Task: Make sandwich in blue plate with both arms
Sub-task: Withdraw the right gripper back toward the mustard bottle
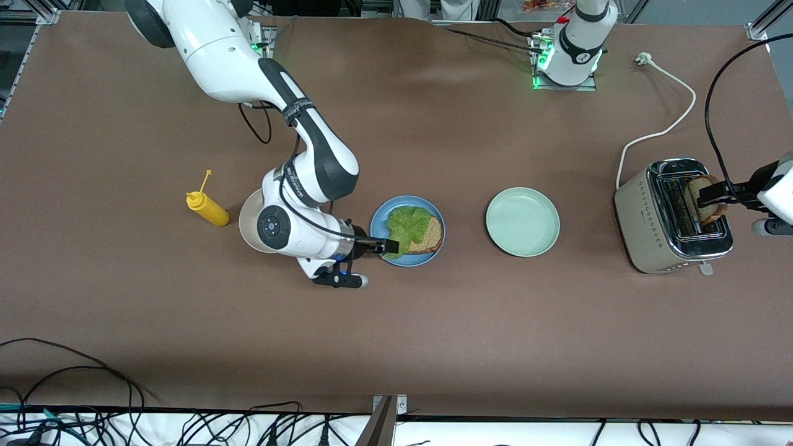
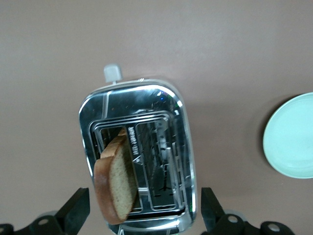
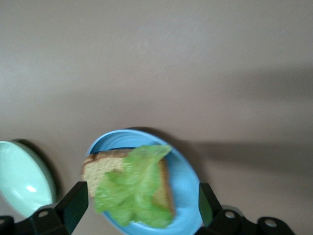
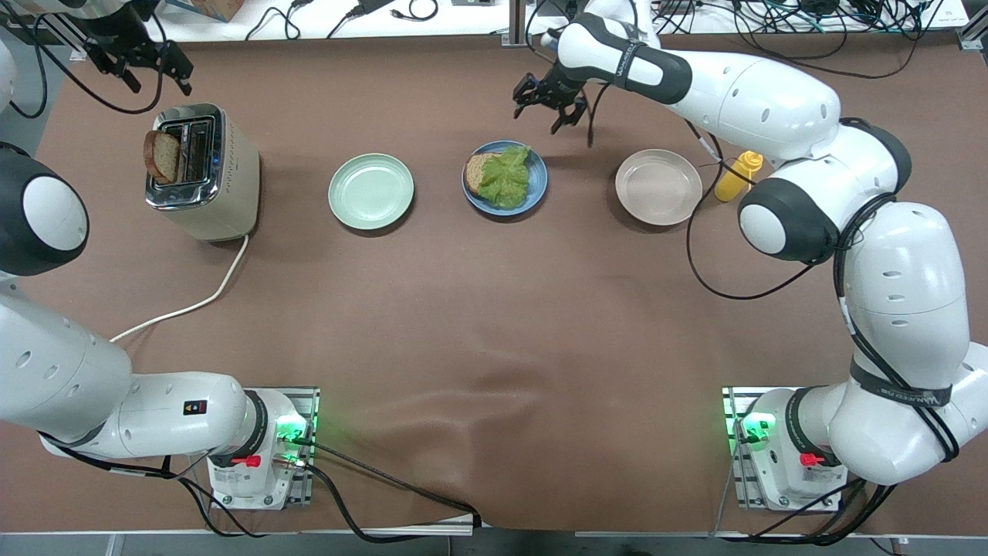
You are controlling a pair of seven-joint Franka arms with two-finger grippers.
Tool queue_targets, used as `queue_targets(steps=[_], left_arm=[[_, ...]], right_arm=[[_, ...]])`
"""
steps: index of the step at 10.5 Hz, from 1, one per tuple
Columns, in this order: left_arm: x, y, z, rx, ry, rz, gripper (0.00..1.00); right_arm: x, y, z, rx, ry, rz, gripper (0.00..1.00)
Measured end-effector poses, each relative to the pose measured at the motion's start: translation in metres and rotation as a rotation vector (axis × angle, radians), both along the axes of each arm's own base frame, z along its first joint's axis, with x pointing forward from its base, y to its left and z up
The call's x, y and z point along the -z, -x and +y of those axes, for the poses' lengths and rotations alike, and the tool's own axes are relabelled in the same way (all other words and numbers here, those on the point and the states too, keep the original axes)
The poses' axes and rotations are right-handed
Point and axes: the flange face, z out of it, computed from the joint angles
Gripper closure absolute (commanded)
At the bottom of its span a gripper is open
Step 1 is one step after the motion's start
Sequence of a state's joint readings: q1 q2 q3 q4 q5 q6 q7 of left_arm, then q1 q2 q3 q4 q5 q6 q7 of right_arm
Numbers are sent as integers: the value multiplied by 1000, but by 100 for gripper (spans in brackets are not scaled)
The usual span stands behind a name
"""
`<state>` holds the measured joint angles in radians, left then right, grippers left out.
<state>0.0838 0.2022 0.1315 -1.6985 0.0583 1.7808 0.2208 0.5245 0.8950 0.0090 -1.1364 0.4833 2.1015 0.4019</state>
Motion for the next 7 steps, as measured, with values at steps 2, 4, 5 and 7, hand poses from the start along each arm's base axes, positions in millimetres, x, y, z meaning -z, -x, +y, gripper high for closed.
queue_targets(steps=[2,4,5,7], left_arm=[[20,9,26,-8,13,41,0],[34,14,41,-29,19,66,0],[39,15,44,-34,21,75,0],[51,17,50,-45,26,97,0]], right_arm=[[-19,-4,-24,-74,147,-22,0],[-46,-8,-55,-131,286,-23,0],[-62,-10,-75,-168,354,-20,0],[-91,-11,-118,-260,480,7,0]])
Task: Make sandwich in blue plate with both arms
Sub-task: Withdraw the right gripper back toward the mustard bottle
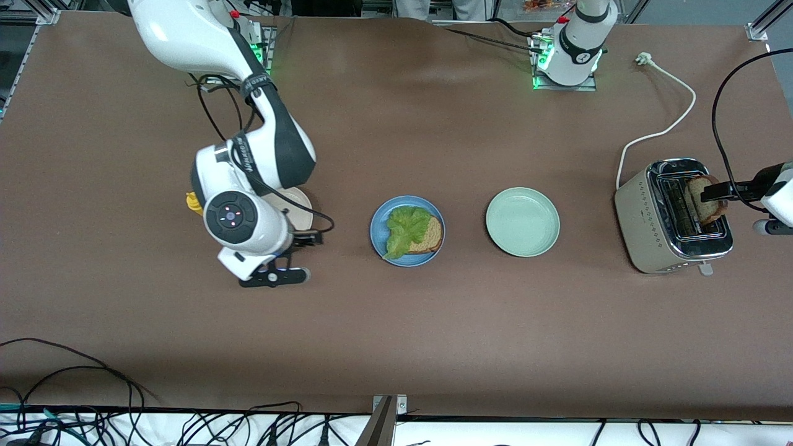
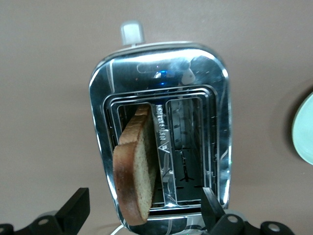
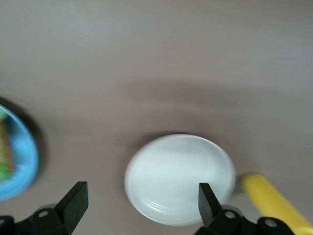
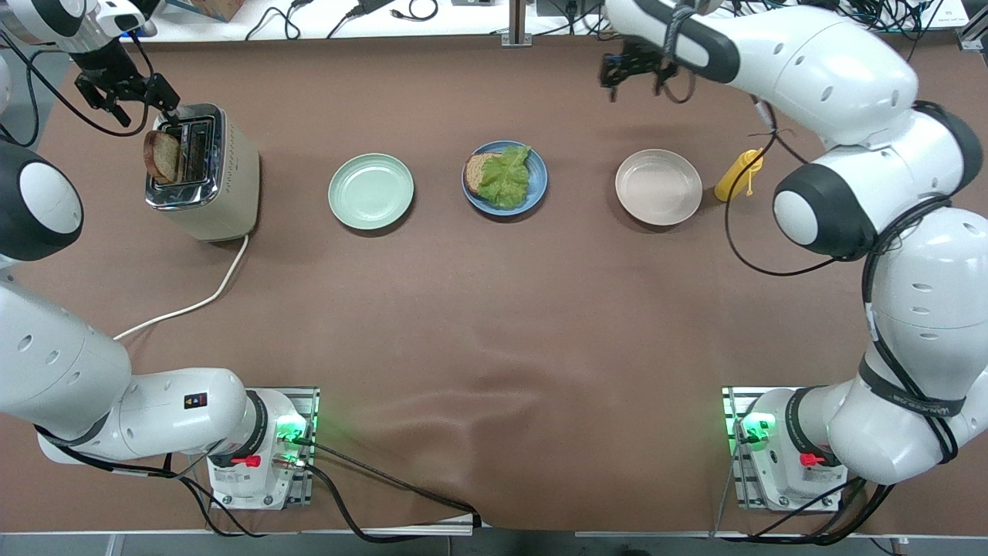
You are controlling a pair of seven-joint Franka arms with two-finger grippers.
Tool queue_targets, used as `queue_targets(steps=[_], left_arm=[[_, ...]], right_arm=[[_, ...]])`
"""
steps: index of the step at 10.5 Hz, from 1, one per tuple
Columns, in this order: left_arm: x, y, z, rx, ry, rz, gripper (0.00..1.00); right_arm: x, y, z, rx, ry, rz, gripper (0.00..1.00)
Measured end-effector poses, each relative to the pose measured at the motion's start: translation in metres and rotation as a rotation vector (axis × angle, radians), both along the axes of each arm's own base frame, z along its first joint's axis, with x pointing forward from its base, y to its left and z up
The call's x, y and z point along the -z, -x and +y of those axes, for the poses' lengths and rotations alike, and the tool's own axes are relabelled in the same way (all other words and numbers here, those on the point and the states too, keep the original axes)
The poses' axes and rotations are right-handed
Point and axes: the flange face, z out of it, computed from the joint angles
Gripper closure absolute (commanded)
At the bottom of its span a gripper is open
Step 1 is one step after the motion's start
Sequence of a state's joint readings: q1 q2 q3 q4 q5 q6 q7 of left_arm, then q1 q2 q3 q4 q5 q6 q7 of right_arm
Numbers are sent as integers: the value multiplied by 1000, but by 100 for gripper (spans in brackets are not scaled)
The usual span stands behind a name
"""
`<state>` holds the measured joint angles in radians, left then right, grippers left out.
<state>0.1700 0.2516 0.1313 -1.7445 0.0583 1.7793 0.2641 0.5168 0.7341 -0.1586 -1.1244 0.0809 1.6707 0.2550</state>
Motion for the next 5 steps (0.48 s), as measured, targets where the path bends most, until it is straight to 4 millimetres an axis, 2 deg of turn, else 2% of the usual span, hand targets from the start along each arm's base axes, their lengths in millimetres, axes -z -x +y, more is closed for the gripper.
queue_targets(steps=[1,3,5], left_arm=[[8,2,7,-11,3,14,0],[21,4,16,-11,11,35,0],[23,4,16,-8,14,40,0]], right_arm=[[-11,2,-23,-44,59,46,0],[-20,6,-72,-136,109,173,0],[-3,3,-125,-152,121,266,0]])
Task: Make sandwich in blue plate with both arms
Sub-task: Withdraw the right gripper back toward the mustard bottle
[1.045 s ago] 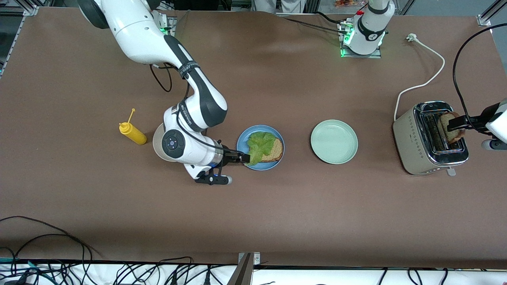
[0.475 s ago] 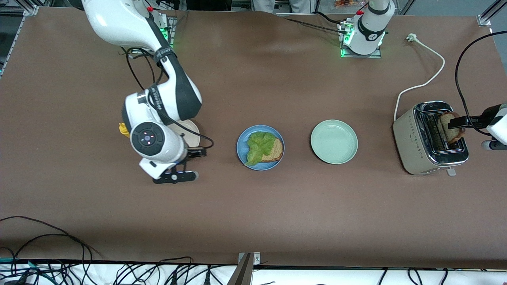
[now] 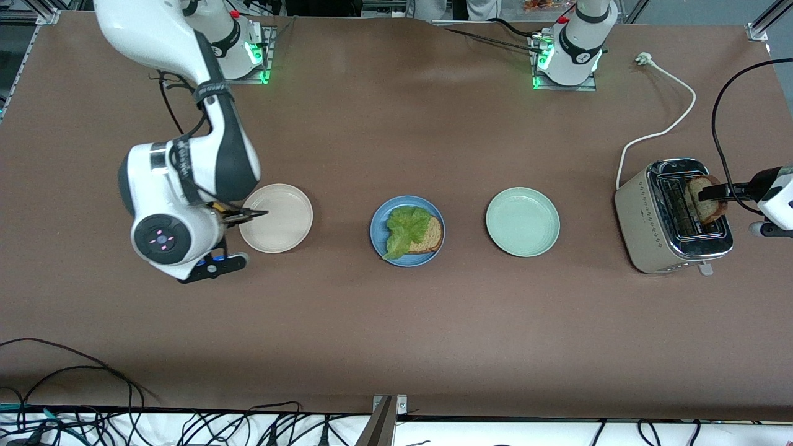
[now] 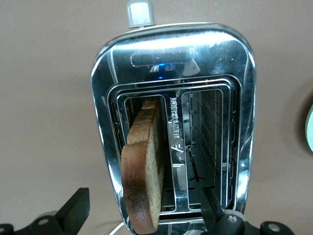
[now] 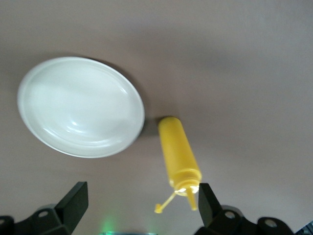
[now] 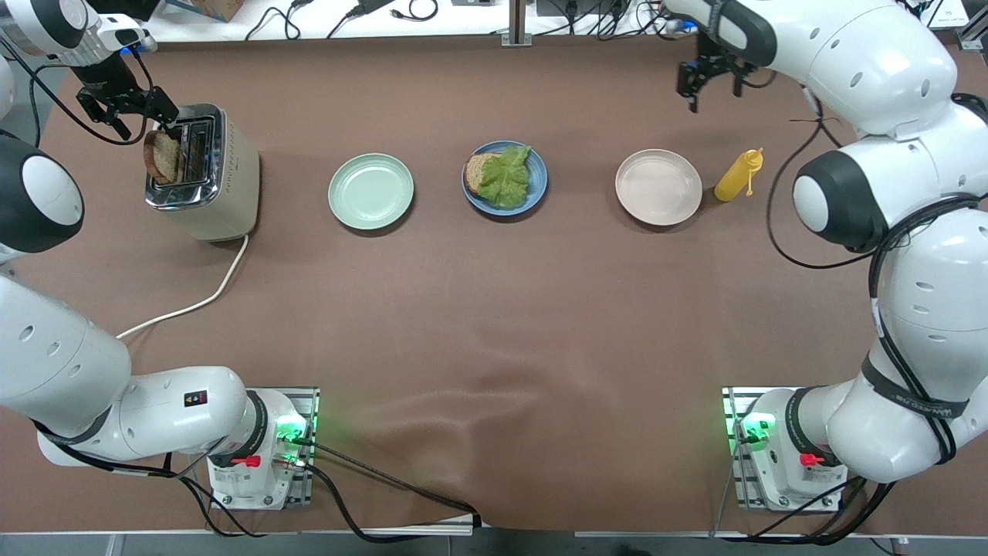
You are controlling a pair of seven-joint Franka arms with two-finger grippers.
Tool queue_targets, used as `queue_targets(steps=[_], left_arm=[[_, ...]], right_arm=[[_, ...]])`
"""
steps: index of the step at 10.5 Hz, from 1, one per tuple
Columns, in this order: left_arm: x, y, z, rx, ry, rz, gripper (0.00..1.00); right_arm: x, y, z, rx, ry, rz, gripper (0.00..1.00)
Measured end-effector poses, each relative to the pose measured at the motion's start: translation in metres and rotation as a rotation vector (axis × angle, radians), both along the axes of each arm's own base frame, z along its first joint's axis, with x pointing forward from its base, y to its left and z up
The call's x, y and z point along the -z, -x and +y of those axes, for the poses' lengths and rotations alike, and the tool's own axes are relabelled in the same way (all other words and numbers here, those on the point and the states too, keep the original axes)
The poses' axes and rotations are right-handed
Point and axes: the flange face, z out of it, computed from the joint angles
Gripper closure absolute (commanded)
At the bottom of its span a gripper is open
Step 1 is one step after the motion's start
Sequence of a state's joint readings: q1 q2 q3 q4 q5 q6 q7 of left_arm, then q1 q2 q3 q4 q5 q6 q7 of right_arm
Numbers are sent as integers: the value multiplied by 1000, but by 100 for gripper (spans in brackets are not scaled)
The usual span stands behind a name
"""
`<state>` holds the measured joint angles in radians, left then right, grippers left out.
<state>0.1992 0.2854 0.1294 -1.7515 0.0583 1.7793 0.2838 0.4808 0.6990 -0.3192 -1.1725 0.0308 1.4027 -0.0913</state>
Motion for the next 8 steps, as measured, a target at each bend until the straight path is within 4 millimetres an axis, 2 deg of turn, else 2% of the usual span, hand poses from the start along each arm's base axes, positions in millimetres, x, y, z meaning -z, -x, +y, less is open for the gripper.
queue_targets(steps=[2,3,5,6,8], left_arm=[[0,0,-1,1,1,1,0],[0,0,-1,1,1,1,0],[1,1,-1,1,2,5,0],[1,1,-1,0,3,10,0],[2,3,-1,-1,7,21,0]], right_arm=[[34,-1,-56,57,6,78,0],[45,-2,-72,77,9,96,0],[45,-4,-83,132,-57,99,0],[42,-7,-102,188,-125,95,0],[33,-13,-167,187,-247,86,0]])
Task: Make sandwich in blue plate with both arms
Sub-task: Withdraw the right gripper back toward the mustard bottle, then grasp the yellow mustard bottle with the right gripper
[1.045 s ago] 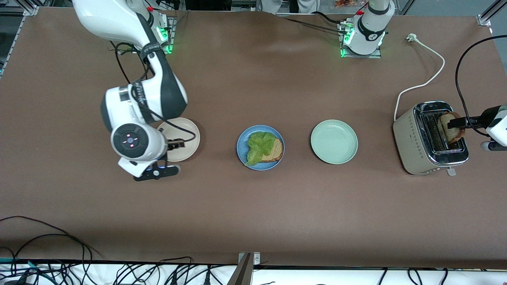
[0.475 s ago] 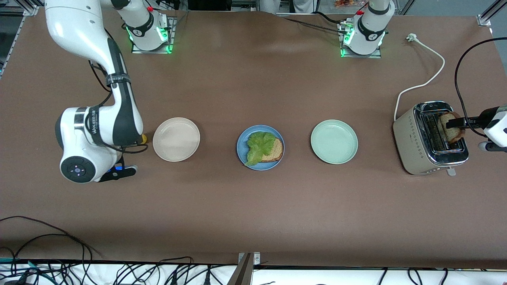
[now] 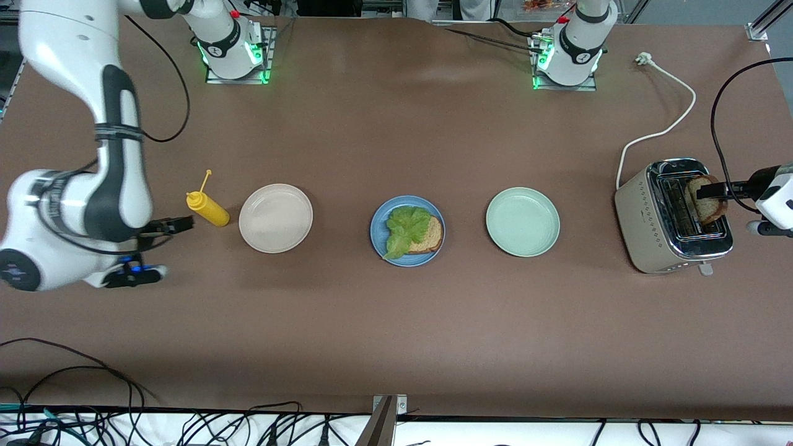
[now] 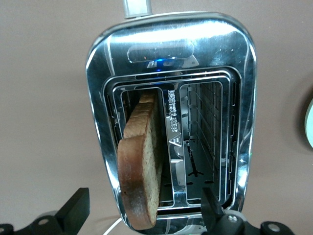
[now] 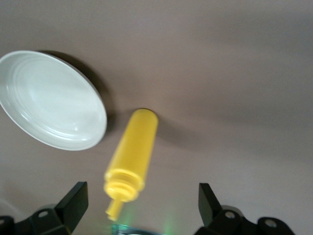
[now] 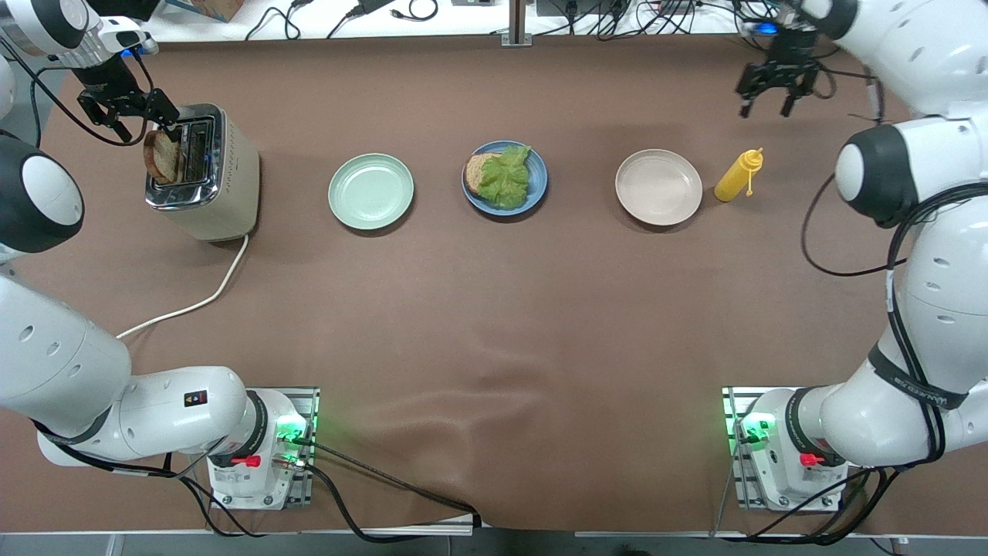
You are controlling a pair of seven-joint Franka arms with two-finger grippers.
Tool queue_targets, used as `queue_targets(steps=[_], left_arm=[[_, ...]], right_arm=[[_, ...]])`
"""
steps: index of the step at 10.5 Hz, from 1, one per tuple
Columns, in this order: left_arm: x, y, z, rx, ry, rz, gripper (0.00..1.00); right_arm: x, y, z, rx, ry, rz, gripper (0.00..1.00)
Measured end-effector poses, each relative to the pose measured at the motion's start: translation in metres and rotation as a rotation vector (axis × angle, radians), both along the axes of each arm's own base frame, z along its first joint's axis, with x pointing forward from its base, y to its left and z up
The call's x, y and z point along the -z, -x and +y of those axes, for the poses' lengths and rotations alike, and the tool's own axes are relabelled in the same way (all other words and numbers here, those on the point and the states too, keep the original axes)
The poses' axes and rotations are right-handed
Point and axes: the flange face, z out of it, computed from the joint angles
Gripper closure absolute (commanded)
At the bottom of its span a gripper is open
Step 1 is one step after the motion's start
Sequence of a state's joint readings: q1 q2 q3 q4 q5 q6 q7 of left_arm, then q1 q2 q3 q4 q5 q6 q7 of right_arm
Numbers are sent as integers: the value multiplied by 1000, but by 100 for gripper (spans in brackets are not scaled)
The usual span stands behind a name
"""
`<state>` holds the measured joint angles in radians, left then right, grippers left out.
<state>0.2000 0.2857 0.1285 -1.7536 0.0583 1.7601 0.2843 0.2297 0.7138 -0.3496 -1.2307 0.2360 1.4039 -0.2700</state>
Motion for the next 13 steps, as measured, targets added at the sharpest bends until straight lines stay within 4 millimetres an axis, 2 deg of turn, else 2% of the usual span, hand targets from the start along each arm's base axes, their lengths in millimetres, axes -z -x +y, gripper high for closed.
queue_targets(steps=[2,3,5,7,9,11,13], left_arm=[[2,1,0,-1,2,8,0],[2,1,0,-1,3,8,0],[2,1,0,-1,3,9,0],[2,1,-1,1,4,11,0],[2,1,-2,3,5,12,0],[-1,0,-6,11,5,7,0],[-12,-3,-14,29,3,-12,0]], right_arm=[[-11,-1,-53,-103,-100,-38,0],[-16,-2,-70,-186,-158,-61,0],[-19,0,-96,-349,-275,-98,0],[-15,3,-117,-511,-504,-194,0],[6,12,-125,-685,-668,-239,0],[45,26,-131,-843,-800,-293,0],[83,46,-137,-925,-945,-392,0]])
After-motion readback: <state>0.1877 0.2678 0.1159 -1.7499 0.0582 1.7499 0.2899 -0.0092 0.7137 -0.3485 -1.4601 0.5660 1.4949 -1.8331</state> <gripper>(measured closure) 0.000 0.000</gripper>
